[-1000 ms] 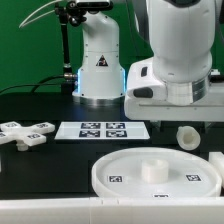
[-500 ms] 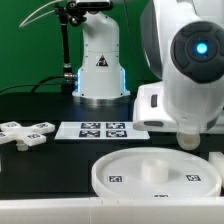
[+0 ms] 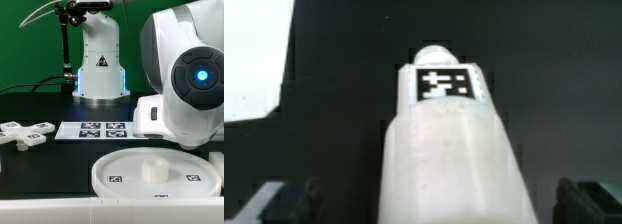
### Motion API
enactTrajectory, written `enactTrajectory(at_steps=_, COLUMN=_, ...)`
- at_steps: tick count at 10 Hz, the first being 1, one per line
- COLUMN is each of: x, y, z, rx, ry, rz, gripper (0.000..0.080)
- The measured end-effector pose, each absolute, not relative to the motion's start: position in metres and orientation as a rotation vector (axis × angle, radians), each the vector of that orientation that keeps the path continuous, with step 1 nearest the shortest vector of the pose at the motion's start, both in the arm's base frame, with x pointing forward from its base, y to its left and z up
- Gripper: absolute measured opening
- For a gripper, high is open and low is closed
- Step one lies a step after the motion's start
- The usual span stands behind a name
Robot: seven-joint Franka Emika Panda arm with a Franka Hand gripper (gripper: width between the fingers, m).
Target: Assemble round table
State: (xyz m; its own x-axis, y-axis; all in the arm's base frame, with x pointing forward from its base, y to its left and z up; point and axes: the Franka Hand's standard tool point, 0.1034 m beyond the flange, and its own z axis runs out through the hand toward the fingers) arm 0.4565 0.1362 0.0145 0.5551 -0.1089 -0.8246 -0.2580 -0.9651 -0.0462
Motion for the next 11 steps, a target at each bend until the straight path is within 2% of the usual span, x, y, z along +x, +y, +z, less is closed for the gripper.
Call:
enactTrajectory(at_steps=6, x=0.4582, y=0.1350, z=0.0050, rx=-2.641, ry=0.300, rz=1.322, gripper=0.0639)
enactTrajectory(at_steps=7, x=0.4582, y=0.1350, z=0.0051, rx=-2.641, ry=0.300, rz=1.322, gripper=0.0460)
enactTrajectory(at_steps=8, x=0.4582, y=0.1347, z=0.0050, rx=-2.641, ry=0.301, rz=1.322, gripper=0.0407)
enactTrajectory(at_steps=11, x=0.4612, y=0.1292, z=0.0096, rx=-2.636, ry=0.286, rz=1.311, gripper=0.0407)
